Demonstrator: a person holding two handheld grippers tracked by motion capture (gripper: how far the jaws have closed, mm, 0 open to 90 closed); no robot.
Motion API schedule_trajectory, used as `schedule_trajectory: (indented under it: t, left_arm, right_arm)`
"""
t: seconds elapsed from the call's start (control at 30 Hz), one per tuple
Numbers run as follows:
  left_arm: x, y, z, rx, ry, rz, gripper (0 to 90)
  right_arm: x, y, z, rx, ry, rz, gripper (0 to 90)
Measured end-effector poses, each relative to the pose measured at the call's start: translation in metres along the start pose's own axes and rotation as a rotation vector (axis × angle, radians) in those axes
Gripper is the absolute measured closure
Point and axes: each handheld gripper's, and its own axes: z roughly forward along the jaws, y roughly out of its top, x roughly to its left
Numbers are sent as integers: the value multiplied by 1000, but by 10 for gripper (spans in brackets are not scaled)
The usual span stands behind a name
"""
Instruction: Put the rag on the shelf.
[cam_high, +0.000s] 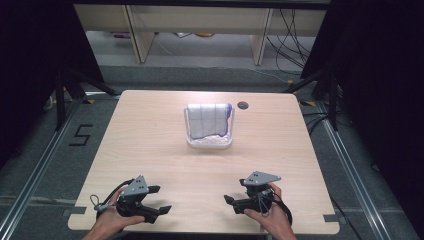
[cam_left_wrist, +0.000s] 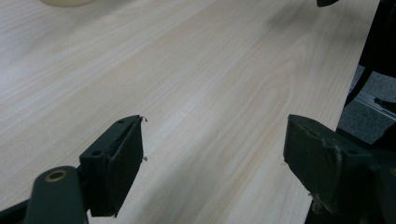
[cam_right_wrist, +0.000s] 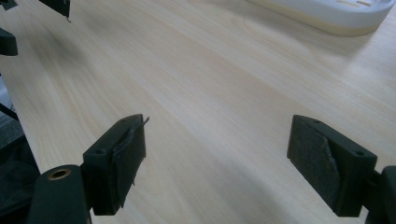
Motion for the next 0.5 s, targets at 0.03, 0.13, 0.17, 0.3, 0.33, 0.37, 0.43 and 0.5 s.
schedule_trajectory:
  t: [0.03,0.13,0.17,0.3,0.33,0.37,0.43,0.5]
  left_arm:
    - [0,-2,0,-2,0,3,195]
    - [-2,-7,0,11,-5,8,193]
    - [-3,-8,0,12,-5,17,193]
    - [-4,-8,0,17,-6,9,191]
    - [-3,-8,0,6,-7,18,190]
    - [-2,-8,-1,15,-2,22,190]
    - [-2,-9,0,-4,4,5,190]
    - [-2,-9,0,-2,7,-3,189]
  right_arm:
    - [0,-2,1,-11,15,-11,203]
    - [2,-6,-1,-8,10,-23,192]
    - [4,-8,-2,-3,-7,-18,188]
    - [6,-12,-2,7,-9,-33,187]
    - [6,-12,-2,9,-6,-35,187]
    - [6,-13,-2,5,-11,-39,187]
    - [6,-13,-2,12,-6,-32,187]
    - [6,-13,-2,13,-8,-32,187]
